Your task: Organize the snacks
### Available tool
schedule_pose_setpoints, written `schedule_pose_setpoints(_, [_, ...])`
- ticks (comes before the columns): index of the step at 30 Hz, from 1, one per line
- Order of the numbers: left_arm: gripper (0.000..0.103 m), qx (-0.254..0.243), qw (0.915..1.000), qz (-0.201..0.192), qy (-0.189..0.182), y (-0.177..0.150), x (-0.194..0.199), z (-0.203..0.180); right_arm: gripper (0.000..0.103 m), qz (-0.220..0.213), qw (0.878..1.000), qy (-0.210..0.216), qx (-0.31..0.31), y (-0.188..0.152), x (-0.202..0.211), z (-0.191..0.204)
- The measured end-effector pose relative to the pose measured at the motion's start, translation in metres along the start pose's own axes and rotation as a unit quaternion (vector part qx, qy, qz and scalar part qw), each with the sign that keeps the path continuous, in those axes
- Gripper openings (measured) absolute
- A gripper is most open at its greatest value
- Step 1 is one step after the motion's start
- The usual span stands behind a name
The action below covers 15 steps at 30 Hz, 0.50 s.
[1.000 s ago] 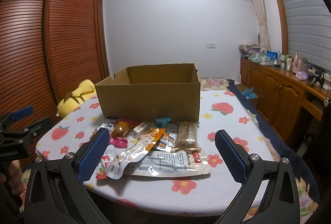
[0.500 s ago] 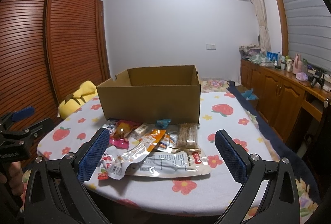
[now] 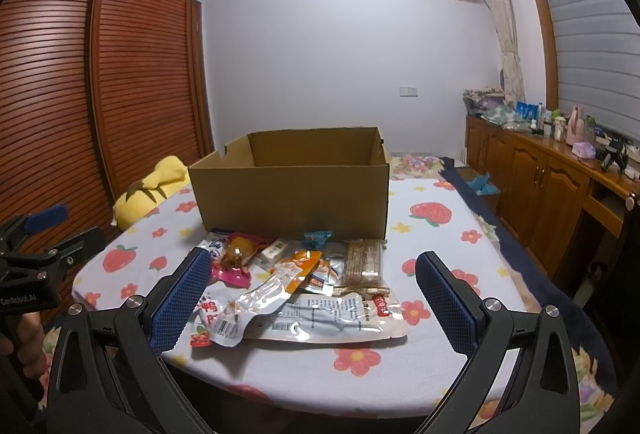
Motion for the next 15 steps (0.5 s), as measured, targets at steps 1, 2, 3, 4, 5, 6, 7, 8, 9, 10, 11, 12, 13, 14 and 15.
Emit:
schedule_pose_setpoints(1, [0.103, 0.0, 1.0, 0.0, 0.0, 0.0, 0.0, -0.0001, 0.103, 0.0, 1.0, 0.0, 0.0, 0.0014, 0.0004, 0.0002])
schedule_pose_setpoints(2, [0.103, 0.001, 1.0, 0.0, 0.0, 0.0002, 0.0, -0.0004, 0.103, 0.0, 1.0, 0.001, 0.0, 0.0001, 0.0001, 0.0002])
schedule_pose_setpoints(3, [0.103, 0.0, 1.0, 0.0, 0.0, 0.0003, 0.0001, -0.0007, 0.103, 0.0, 1.0, 0.0, 0.0, 0.0001, 0.0001, 0.0002])
schedule_pose_setpoints(4, [0.103, 0.0, 1.0, 0.0, 0.0, -0.0001, 0.0, -0.0005, 0.103, 0.0, 1.0, 0.0, 0.0, 0.0005, 0.0003, 0.0003])
schedule_pose_setpoints(5, [0.103, 0.0, 1.0, 0.0, 0.0, 0.0001, 0.0, -0.0007, 0.103, 0.0, 1.0, 0.001, 0.0, 0.0003, 0.0002, 0.0004])
schedule_pose_setpoints(6, [0.103, 0.0, 1.0, 0.0, 0.0, -0.0001, 0.0002, -0.0004, 0.103, 0.0, 1.0, 0.001, 0.0, 0.0012, 0.0005, 0.0005])
schedule_pose_setpoints(7, [0.103, 0.0, 1.0, 0.0, 0.0, 0.0, 0.0001, -0.0005, 0.103, 0.0, 1.0, 0.0, 0.0, 0.0006, 0.0004, 0.0005])
schedule_pose_setpoints(8, [0.103, 0.0, 1.0, 0.0, 0.0, -0.0002, 0.0001, -0.0005, 0.103, 0.0, 1.0, 0.0, 0.0, 0.0004, 0.0003, 0.0005])
schedule_pose_setpoints(9, [0.103, 0.0, 1.0, 0.0, 0.0, 0.0002, 0.0001, -0.0012, 0.103, 0.0, 1.0, 0.0, 0.0, 0.0004, 0.0004, 0.0005])
schedule_pose_setpoints(10, [0.103, 0.0, 1.0, 0.0, 0.0, 0.0001, 0.0, -0.0011, 0.103, 0.0, 1.0, 0.001, 0.0, 0.0007, 0.0005, 0.0007])
schedule_pose_setpoints(11, [0.103, 0.0, 1.0, 0.0, 0.0, -0.0002, 0.0002, -0.0003, 0.103, 0.0, 1.0, 0.0, 0.0, 0.001, 0.0005, 0.0008])
schedule_pose_setpoints(12, [0.103, 0.0, 1.0, 0.0, 0.0, -0.0003, 0.0001, -0.0004, 0.103, 0.0, 1.0, 0.0, 0.001, 0.0004, 0.0005, 0.0006])
schedule_pose_setpoints(13, [0.103, 0.0, 1.0, 0.0, 0.0, -0.0004, 0.0002, -0.0006, 0.103, 0.0, 1.0, 0.0, 0.001, 0.0007, 0.0005, 0.0007])
schedule_pose_setpoints(14, [0.103, 0.0, 1.0, 0.0, 0.0, -0.0002, 0.0002, -0.001, 0.103, 0.0, 1.0, 0.0, 0.0, 0.0005, 0.0006, 0.0007])
schedule_pose_setpoints(15, [0.103, 0.0, 1.0, 0.001, 0.0, -0.0002, 0.0, -0.0012, 0.103, 0.0, 1.0, 0.001, 0.001, 0.0004, 0.0007, 0.0007])
Point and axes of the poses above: each gripper's, at about its wrist camera, not at the fingertips, and x roughly against the way its jaws point, z to its left, y to its top, the point moved 8 cm from there along -x, roughly the way its jaws point, and after that the axes turned 13 degrees about -z, right-handed, at the moved point
